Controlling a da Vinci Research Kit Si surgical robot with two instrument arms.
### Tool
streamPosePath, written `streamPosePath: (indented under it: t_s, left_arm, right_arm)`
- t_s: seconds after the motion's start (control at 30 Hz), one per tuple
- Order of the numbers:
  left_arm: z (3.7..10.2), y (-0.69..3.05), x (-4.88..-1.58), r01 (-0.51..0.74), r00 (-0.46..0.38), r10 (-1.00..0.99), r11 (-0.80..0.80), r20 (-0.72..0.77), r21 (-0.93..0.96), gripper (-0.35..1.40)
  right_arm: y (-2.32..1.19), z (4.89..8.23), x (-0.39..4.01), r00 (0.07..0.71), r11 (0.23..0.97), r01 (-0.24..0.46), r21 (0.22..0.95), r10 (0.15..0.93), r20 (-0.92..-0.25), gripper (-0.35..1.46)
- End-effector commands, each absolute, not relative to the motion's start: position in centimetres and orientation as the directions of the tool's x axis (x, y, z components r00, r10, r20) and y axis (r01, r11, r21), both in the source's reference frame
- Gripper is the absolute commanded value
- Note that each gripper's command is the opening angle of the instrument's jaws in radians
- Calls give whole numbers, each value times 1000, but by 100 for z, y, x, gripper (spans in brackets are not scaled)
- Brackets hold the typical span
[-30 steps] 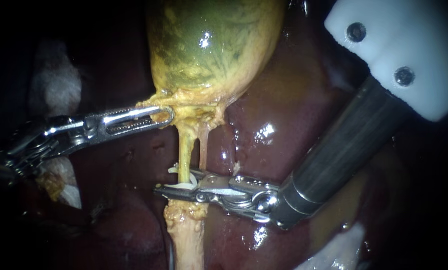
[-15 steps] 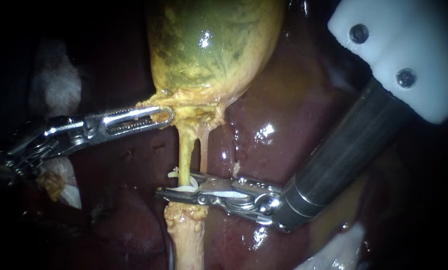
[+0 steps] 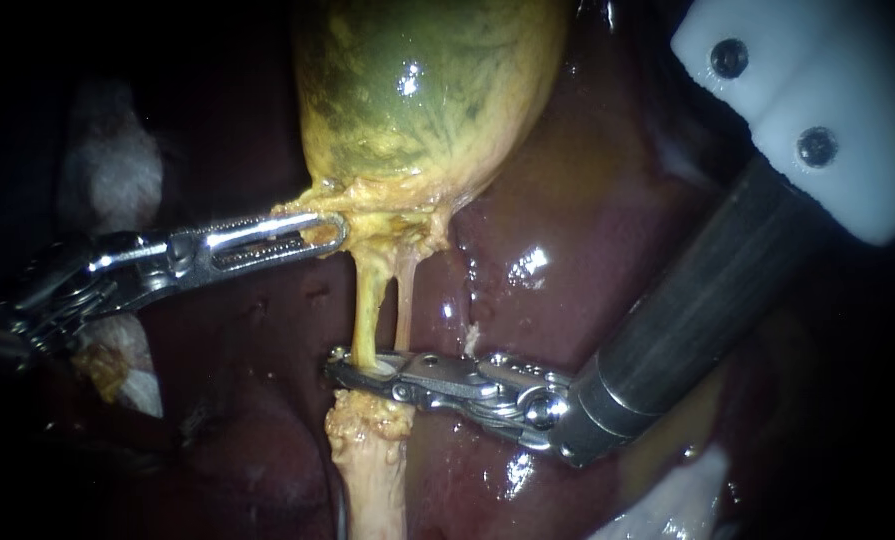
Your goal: Clipping first clip left tube
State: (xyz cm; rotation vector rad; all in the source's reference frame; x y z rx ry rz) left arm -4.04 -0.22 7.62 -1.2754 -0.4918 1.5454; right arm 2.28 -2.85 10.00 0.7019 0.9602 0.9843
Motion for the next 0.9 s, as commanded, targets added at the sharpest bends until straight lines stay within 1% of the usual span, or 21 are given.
streamPosePath:
  t_s: [0.03,0.9]
  left_arm:
    - [762,-22,-404,-443,90,877,-389,-472,-808,-35]
    - [763,-22,-405,-444,90,877,-389,-472,-807,-35]
  right_arm:
    - [-285,1000,228,228,404,-362,840,912,-340,-8]
    - [-285,1000,228,228,404,-361,840,912,-340,-4]
